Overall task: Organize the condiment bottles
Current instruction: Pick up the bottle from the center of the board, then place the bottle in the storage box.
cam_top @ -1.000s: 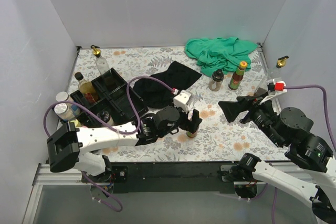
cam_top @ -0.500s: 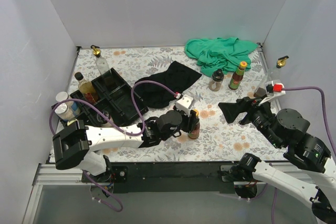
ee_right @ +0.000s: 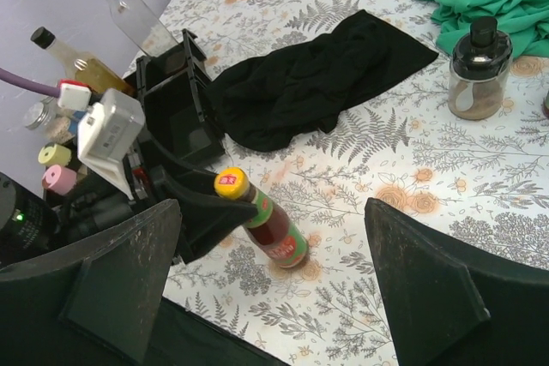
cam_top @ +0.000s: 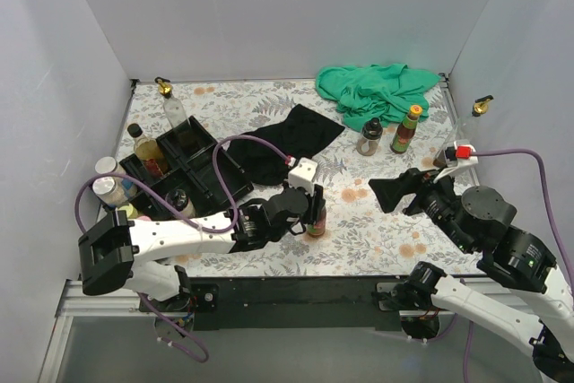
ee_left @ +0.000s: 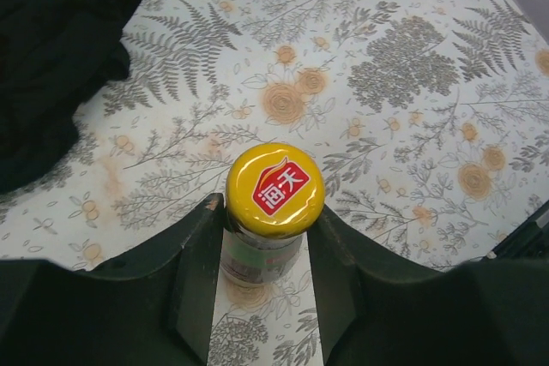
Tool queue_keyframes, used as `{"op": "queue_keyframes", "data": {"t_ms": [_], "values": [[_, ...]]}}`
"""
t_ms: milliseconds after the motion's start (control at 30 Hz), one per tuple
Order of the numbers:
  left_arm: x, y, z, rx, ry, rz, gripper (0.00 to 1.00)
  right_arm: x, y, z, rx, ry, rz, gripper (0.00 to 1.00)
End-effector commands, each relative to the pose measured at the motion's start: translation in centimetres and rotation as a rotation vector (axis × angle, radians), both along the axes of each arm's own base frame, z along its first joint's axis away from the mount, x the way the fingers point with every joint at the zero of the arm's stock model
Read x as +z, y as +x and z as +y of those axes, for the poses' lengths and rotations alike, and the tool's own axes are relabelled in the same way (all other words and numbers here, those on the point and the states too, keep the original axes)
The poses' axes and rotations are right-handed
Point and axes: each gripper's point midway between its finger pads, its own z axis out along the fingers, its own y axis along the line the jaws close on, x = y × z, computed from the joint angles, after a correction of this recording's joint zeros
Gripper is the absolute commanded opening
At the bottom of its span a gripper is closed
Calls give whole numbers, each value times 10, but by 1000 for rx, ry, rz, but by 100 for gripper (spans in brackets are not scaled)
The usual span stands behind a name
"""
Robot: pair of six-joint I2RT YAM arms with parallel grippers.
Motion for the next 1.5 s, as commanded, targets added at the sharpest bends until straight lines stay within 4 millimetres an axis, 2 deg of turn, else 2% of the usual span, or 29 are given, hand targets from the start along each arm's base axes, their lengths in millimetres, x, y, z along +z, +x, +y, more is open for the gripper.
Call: {"op": "queue_keyframes", "data": {"t_ms": [0, 167, 200, 367, 400, 467, 533, 567, 600, 667, 700, 900, 1067, 1233, 1467], "values": [[73, 20, 26, 202, -143, -69, 0, 6, 1, 2, 0, 52, -25, 96], [81, 37, 45, 320, -34, -100, 0, 5, 1, 8, 19, 41, -13, 96], [79, 43, 48, 340, -16, -102, 0, 5, 0, 9, 26, 45, -13, 96], [96, 76, 70, 412, -50, -87, 0, 3, -2, 5, 16, 60, -12, 96], [100, 89, 84, 456, -59, -89, 0, 3, -3, 3, 16, 68, -16, 96], [114, 104, 106, 523, -80, -109, 0, 0, -4, 2, 13, 72, -12, 96], [124, 113, 122, 574, -86, -130, 0, 1, -6, 2, 18, 82, -12, 96], [131, 121, 139, 616, -90, -144, 0, 2, -6, 2, 19, 86, -14, 96], [135, 125, 147, 635, -92, -152, 0, 2, -6, 2, 22, 83, -14, 96], [142, 131, 167, 690, -94, -165, 0, 1, -6, 3, 22, 78, -14, 96], [142, 135, 183, 742, -83, -174, 0, 2, -6, 3, 25, 77, -14, 95], [155, 139, 244, 868, -97, -236, 0, -7, -5, 8, 40, 59, -4, 95], [150, 146, 278, 942, -91, -246, 0, -7, -5, 12, 54, 56, -5, 95], [142, 152, 287, 946, -86, -251, 0, -10, -5, 12, 52, 57, -4, 95], [119, 159, 305, 991, -61, -241, 0, -10, -5, 13, 58, 58, -3, 95]]}}
